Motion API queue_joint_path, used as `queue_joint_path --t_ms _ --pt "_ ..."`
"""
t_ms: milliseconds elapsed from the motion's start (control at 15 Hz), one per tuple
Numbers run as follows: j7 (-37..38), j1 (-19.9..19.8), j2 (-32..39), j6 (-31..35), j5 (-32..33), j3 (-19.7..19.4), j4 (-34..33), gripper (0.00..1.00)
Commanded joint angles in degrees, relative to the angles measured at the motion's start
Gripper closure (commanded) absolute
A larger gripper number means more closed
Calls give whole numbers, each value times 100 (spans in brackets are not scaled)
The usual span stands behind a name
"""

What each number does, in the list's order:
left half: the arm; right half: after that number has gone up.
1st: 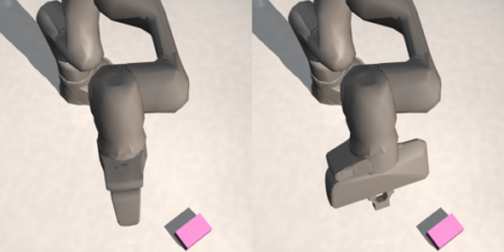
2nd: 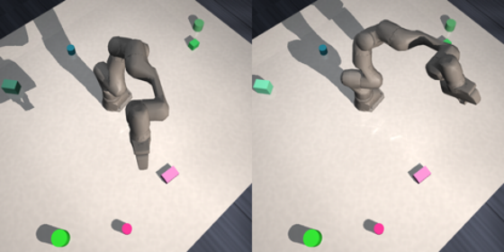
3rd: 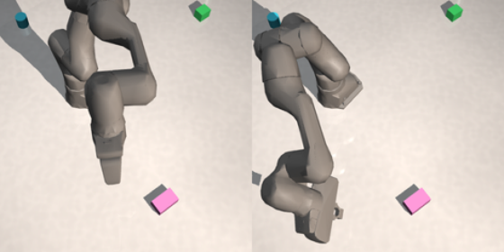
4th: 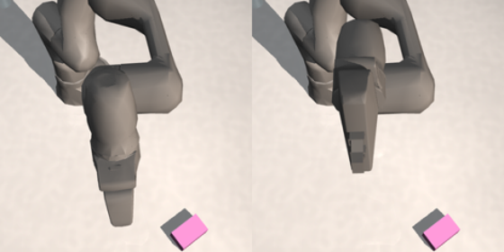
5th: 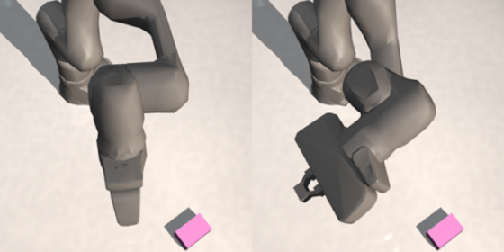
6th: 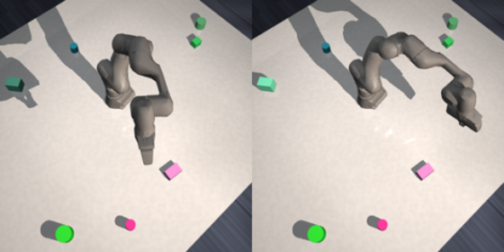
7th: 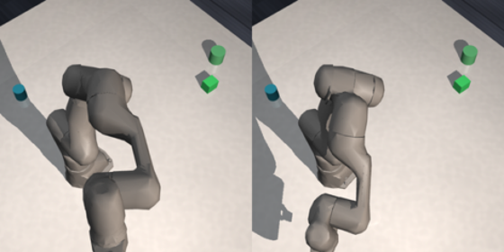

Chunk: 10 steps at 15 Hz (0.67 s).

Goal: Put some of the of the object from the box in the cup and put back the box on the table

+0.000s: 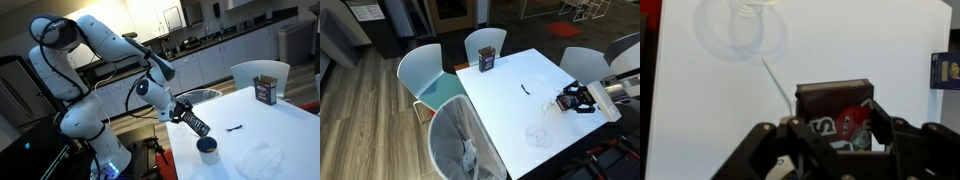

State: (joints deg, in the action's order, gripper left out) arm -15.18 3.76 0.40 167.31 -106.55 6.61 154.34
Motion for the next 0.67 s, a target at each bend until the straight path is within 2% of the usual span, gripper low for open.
queue_joint_path --t_ms 0,600 --pt "254 227 507 854 165 220 -319 63" --pt "698 525 1678 2247 852 354 -773 63"
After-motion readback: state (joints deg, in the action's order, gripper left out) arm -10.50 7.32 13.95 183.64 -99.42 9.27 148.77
